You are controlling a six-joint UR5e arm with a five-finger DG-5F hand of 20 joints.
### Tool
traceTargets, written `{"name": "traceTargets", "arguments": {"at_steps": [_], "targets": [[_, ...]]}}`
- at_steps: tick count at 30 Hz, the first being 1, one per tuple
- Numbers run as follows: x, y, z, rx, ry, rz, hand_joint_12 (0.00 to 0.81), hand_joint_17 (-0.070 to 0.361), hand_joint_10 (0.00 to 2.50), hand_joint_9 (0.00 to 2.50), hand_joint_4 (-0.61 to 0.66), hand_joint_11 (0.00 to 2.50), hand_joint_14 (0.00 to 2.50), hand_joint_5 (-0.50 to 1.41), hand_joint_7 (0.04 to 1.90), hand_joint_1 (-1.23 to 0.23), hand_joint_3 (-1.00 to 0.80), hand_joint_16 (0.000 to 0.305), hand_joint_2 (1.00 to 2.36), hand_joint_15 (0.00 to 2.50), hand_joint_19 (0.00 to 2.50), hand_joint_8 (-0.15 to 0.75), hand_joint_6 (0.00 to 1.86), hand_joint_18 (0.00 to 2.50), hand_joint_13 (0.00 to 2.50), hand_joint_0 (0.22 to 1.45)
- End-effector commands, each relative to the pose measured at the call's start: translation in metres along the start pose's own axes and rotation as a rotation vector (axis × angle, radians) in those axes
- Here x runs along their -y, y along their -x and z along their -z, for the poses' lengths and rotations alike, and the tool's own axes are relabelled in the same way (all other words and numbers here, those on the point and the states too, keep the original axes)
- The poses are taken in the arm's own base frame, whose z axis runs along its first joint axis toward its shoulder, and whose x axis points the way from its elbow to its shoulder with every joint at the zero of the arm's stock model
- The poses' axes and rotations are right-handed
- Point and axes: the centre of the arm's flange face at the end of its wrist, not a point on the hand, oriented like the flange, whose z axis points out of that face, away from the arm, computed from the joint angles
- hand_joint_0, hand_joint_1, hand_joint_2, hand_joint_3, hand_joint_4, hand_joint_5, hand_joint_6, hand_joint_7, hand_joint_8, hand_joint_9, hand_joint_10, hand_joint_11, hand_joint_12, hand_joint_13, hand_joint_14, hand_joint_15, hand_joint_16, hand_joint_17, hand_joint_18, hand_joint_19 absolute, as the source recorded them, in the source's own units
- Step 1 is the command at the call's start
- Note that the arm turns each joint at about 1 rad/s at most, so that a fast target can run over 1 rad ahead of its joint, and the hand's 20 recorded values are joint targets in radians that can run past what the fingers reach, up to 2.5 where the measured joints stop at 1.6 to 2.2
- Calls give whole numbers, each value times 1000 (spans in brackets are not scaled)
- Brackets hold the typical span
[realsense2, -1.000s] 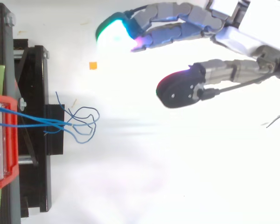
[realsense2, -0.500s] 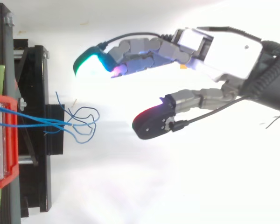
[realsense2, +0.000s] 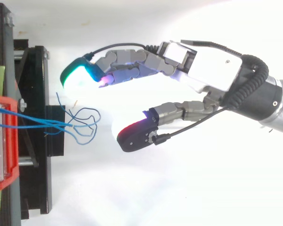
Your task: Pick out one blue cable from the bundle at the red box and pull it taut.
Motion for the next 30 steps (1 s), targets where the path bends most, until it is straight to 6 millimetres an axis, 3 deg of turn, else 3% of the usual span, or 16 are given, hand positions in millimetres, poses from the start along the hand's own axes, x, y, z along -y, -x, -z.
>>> {"name": "traceTargets", "arguments": {"at_steps": [1,11,18,21,30], "targets": [[1,-2,2,-4,-9,5,307,113,2,596,192,44,1,-190,760,-600,-489,50,1001,21,315,204,502,363,524,585],[22,-14,3,-21,-25,12,310,113,0,601,200,54,0,-183,811,-627,-500,50,1000,32,321,205,502,369,533,576],[20,-18,0,-10,4,3,310,113,1,604,201,62,2,-182,817,-616,-494,50,1001,42,327,205,502,367,531,569],[42,-29,-9,-14,3,-15,312,114,0,606,203,67,0,-180,819,-612,-487,51,1000,38,328,206,502,366,530,566],[35,-34,-19,-13,22,-70,312,114,3,619,206,76,0,-174,842,-604,-488,51,1001,42,336,210,503,362,531,563]]}}
